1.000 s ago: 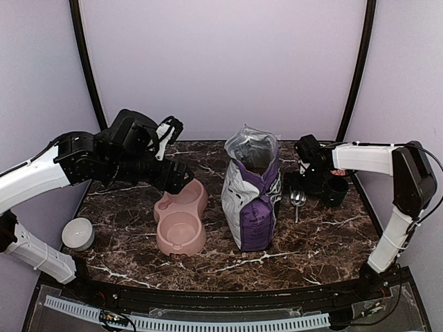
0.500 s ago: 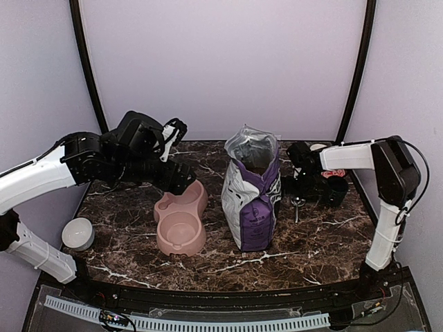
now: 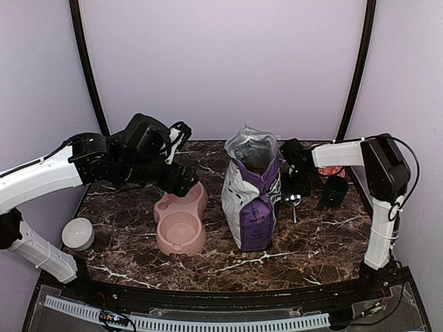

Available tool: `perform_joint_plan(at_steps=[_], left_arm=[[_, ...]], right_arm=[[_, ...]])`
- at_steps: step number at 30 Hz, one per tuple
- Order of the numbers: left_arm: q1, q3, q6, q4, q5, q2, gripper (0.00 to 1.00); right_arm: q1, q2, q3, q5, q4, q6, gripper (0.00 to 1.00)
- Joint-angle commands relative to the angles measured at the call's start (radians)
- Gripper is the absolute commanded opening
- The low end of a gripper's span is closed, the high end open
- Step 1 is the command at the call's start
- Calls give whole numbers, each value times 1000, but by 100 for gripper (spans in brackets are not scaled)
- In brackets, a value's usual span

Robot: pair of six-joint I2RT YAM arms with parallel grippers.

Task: Serve the pet food
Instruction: Pick up the spatula from the center of the board.

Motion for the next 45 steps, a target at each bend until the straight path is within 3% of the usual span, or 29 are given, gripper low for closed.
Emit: perform_joint_plan(at_steps=[1,13,28,45], left_arm=[[3,9,10,8,-12,0,87],[3,30,4,0,-6,20,86],[3,35,-17,-9,9,10,86],[3,46,-42,-10,42,-13,84]], right_arm=[[14,16,-3,15,24,3,71],[44,-15,-25,6,36,-5,28],[50,-78,-43,-11,37,-11,0],[50,-193,-98,-35,58,2,0]])
